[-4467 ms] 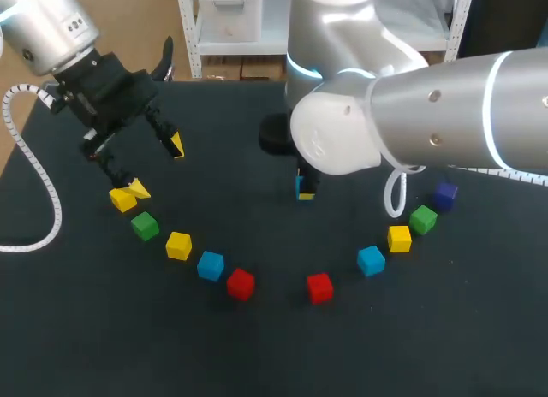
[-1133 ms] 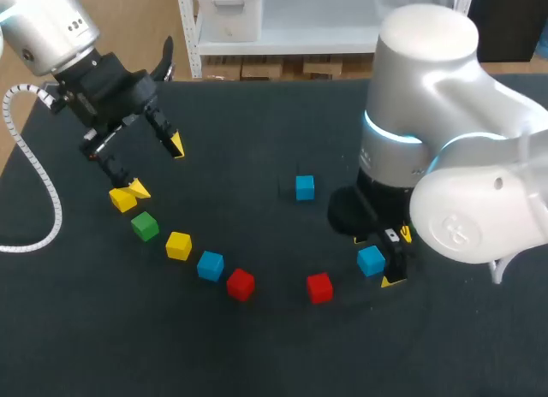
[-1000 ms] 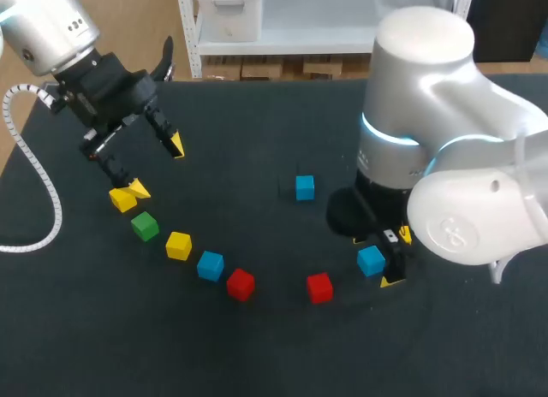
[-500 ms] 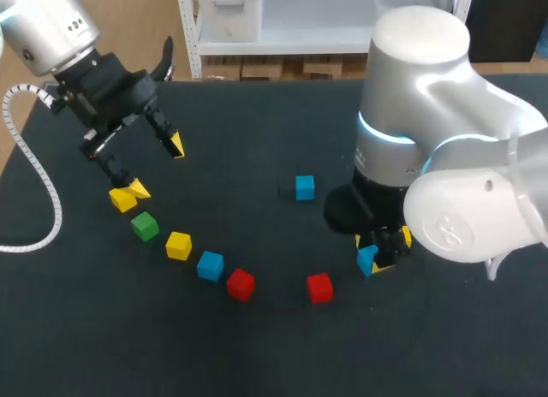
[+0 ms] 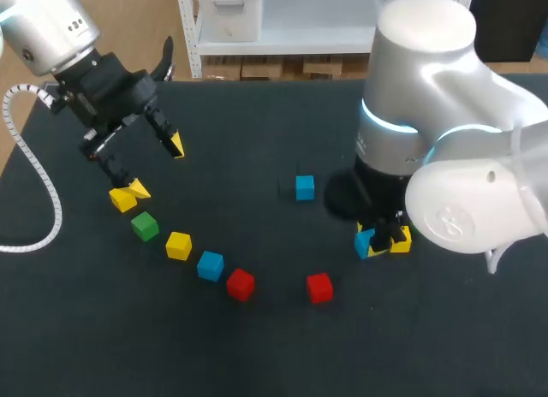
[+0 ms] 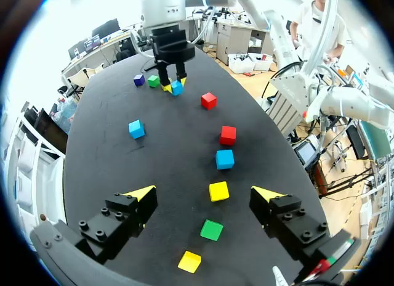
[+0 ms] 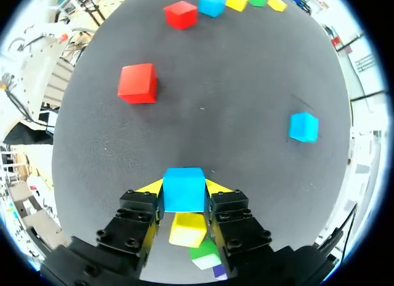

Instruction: Place the blue cubes, place green cubes on the blue cubes, place the yellow cubes on the green cubes, then place the red cubes on the yellow cubes, and place purple cube on the red cubes.

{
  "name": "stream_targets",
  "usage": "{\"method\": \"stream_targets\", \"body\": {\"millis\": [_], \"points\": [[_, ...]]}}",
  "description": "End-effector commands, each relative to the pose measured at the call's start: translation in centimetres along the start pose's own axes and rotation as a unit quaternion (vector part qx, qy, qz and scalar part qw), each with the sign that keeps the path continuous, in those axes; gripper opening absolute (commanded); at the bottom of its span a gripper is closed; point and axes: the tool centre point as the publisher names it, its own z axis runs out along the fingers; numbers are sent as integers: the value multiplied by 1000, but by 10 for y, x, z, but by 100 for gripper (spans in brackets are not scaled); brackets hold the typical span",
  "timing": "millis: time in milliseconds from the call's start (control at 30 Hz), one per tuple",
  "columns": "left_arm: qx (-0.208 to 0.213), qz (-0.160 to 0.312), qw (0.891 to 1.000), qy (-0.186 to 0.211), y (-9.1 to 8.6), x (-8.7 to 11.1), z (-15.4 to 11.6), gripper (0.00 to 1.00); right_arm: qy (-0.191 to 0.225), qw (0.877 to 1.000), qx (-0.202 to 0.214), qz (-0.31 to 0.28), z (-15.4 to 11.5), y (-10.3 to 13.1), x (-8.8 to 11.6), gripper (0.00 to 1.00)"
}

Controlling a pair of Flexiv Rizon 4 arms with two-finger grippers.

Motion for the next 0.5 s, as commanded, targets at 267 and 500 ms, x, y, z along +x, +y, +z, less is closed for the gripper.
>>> {"method": "stream_targets", "body": {"millis": [267, 500], "points": [[0, 1, 1000, 0, 0, 0, 0, 100, -19, 997, -7, 75, -9, -49, -3, 0], [0, 1, 1000, 0, 0, 0, 0, 100, -28, 995, -2, 98, -12, -72, -9, 0]]}}
